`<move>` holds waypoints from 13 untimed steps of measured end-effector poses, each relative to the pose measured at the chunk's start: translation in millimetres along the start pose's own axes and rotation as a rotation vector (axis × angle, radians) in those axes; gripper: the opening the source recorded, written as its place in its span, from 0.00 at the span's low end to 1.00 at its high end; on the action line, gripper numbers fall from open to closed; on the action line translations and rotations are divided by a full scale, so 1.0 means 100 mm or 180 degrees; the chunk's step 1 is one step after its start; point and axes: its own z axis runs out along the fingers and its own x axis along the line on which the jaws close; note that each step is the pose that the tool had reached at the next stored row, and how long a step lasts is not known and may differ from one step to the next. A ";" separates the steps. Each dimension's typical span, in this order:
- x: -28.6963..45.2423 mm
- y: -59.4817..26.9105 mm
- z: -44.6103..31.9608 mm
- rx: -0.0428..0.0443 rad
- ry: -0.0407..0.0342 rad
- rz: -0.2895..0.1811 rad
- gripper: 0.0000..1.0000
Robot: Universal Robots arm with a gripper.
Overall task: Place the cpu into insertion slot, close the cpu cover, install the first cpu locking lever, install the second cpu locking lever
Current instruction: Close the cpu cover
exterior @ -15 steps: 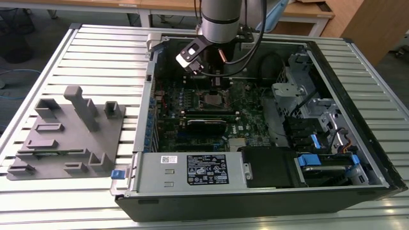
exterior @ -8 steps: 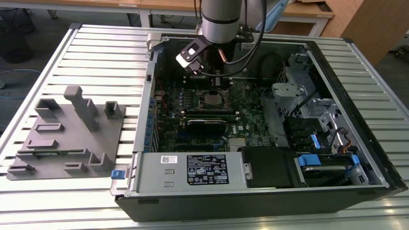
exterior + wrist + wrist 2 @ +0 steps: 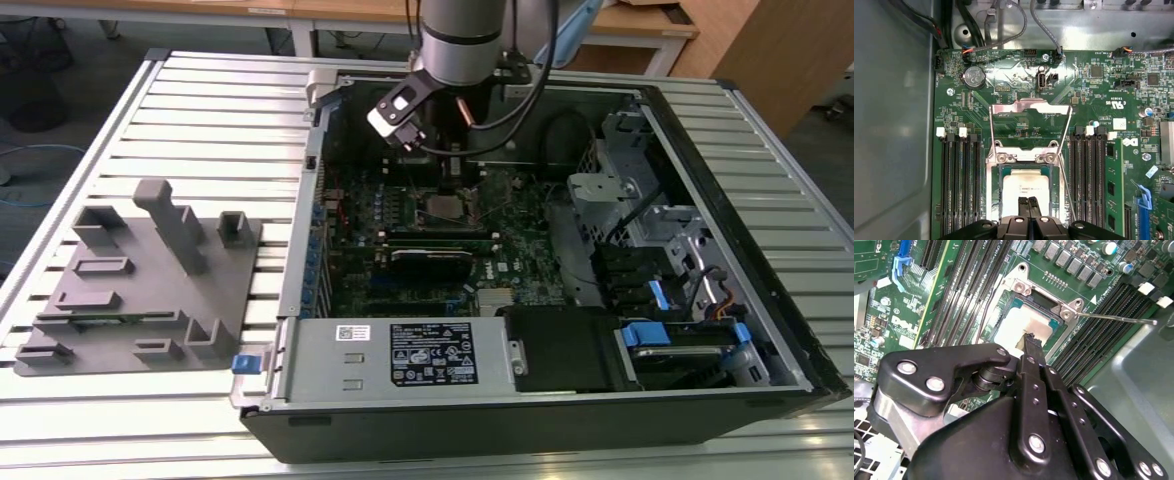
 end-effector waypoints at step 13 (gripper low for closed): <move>-0.009 0.017 -0.357 0.0000 0.0000 0.0000 0.11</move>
